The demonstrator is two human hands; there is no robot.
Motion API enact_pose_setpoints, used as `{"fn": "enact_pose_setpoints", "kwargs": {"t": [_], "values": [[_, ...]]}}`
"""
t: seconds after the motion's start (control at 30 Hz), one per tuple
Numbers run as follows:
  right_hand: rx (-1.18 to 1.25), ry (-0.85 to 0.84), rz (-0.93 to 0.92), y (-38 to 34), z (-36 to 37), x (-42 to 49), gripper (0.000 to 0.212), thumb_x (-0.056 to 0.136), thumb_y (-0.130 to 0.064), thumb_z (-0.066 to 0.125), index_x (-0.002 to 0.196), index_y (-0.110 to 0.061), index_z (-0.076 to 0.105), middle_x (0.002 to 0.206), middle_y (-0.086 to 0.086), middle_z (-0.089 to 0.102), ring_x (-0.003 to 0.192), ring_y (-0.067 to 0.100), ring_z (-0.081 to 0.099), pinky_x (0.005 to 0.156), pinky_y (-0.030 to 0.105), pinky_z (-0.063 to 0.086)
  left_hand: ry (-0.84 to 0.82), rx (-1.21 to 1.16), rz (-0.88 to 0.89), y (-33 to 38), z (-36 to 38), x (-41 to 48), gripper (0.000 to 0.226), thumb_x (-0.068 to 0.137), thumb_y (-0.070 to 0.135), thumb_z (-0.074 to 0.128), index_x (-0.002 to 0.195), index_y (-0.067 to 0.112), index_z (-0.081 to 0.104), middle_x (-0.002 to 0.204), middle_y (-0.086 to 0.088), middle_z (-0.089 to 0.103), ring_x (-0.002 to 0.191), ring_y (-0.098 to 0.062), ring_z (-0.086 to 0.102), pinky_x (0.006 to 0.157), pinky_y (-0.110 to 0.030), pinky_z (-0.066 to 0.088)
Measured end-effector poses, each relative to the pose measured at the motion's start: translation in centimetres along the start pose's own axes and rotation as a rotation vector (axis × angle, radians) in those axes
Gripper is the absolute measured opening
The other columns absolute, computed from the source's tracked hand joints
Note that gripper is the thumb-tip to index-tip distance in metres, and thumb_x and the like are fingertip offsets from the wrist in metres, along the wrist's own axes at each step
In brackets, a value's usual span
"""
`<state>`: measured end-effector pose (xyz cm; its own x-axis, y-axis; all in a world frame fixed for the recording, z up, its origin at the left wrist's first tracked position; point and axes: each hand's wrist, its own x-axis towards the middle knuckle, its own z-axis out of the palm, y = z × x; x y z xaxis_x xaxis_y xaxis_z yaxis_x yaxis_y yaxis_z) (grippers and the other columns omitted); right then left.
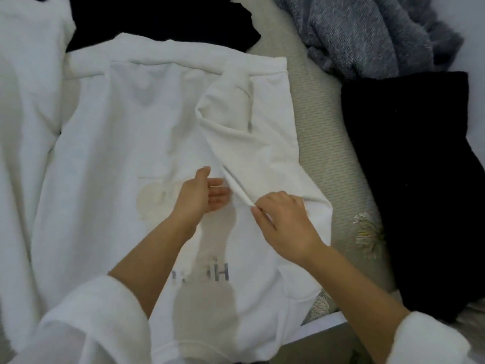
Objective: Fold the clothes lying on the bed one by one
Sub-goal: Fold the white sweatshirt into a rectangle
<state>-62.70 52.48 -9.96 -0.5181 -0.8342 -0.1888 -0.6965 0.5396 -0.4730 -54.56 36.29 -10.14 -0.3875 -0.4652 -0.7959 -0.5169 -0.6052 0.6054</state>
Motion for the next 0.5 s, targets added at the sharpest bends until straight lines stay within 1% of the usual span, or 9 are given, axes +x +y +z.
{"fn": "enact_pose_setpoints", "kwargs": {"t": [0.07,0.13,0.2,0.23,0.3,0.33,0.4,0.43,0.5], "values": [[0.098,0.124,0.023,-0.3,-0.6,-0.2,0.032,0.097,-0.035,0.031,0.071,-0.02,0.042,0.067,-0.012,0.037,0.069,0.013,0.039,0.071,0.029,0.028,-0.14,-0.166,-0.165,1.4,1.5,1.0,0.055,0.097,0.05,0.036,0.105,0.002,0.061,0.102,-0.015,0.069,0.095,-0.027,0.066,0.083,-0.034,0.054],[0.186,0.251,-0.001,-0.8,-1.6,-0.5,0.029,0.099,-0.028,0.036,0.071,-0.02,0.038,0.064,-0.011,0.034,0.063,0.013,0.036,0.065,0.029,0.03,-0.243,-0.433,-0.228,2.5,2.7,1.6,0.056,0.093,0.052,0.042,0.114,0.003,0.06,0.109,-0.014,0.066,0.098,-0.027,0.064,0.09,-0.037,0.052],[0.19,0.353,-0.081,-1.2,-2.5,-1.1,0.029,0.099,-0.022,0.04,0.072,-0.014,0.046,0.065,-0.007,0.04,0.061,0.014,0.039,0.061,0.032,0.035,-0.301,-0.671,-0.243,3.7,3.7,1.8,0.044,0.092,0.044,0.051,0.112,0.007,0.063,0.111,-0.012,0.067,0.101,-0.027,0.064,0.096,-0.04,0.049],[0.143,0.384,-0.112,-1.2,-2.6,-1.5,0.027,0.098,-0.02,0.043,0.075,-0.012,0.052,0.067,-0.005,0.045,0.063,0.015,0.042,0.063,0.032,0.036,-0.339,-0.725,-0.221,4.4,4.1,1.6,0.038,0.091,0.038,0.053,0.112,0.009,0.064,0.113,-0.011,0.068,0.105,-0.027,0.064,0.098,-0.041,0.048],[0.025,0.411,-0.087,-0.6,-2.3,-2.2,0.015,0.095,-0.024,0.05,0.088,-0.013,0.058,0.08,-0.005,0.055,0.075,0.014,0.049,0.076,0.029,0.036,-0.377,-0.68,-0.132,5.6,4.7,1.0,0.032,0.09,0.031,0.054,0.113,0.011,0.065,0.114,-0.01,0.069,0.11,-0.027,0.063,0.096,-0.04,0.049],[-0.021,0.401,-0.011,-0.2,-1.8,-2.6,0.016,0.09,-0.029,0.056,0.099,-0.015,0.057,0.092,-0.005,0.058,0.087,0.013,0.051,0.083,0.03,0.034,-0.362,-0.605,-0.076,6.3,4.7,0.6,0.031,0.088,0.028,0.057,0.112,0.01,0.065,0.11,-0.009,0.07,0.108,-0.026,0.064,0.093,-0.038,0.051],[-0.093,0.341,0.211,0.7,-0.6,-3.3,0.048,0.079,-0.036,0.069,0.119,-0.018,0.048,0.118,0.001,0.056,0.109,0.017,0.046,0.093,0.04,0.034,-0.273,-0.421,0.086,7.9,4.0,-0.3,0.03,0.084,0.025,0.064,0.11,0.009,0.066,0.101,-0.007,0.072,0.098,-0.022,0.068,0.084,-0.033,0.055],[-0.114,0.31,0.31,1.2,0.1,-3.6,0.062,0.074,-0.035,0.074,0.125,-0.017,0.044,0.126,0.006,0.052,0.115,0.022,0.043,0.095,0.046,0.034,-0.226,-0.337,0.198,8.9,3.3,-0.6,0.029,0.083,0.023,0.067,0.109,0.009,0.066,0.1,-0.006,0.073,0.095,-0.021,0.069,0.082,-0.033,0.056],[-0.117,0.262,0.436,1.5,0.9,-4.1,0.076,0.068,-0.034,0.08,0.131,-0.017,0.039,0.134,0.01,0.045,0.119,0.028,0.039,0.095,0.051,0.034,-0.161,-0.218,0.436,10.6,1.1,-1.0,0.027,0.08,0.015,0.069,0.107,0.009,0.067,0.102,-0.006,0.073,0.094,-0.022,0.069,0.08,-0.034,0.057]]}}
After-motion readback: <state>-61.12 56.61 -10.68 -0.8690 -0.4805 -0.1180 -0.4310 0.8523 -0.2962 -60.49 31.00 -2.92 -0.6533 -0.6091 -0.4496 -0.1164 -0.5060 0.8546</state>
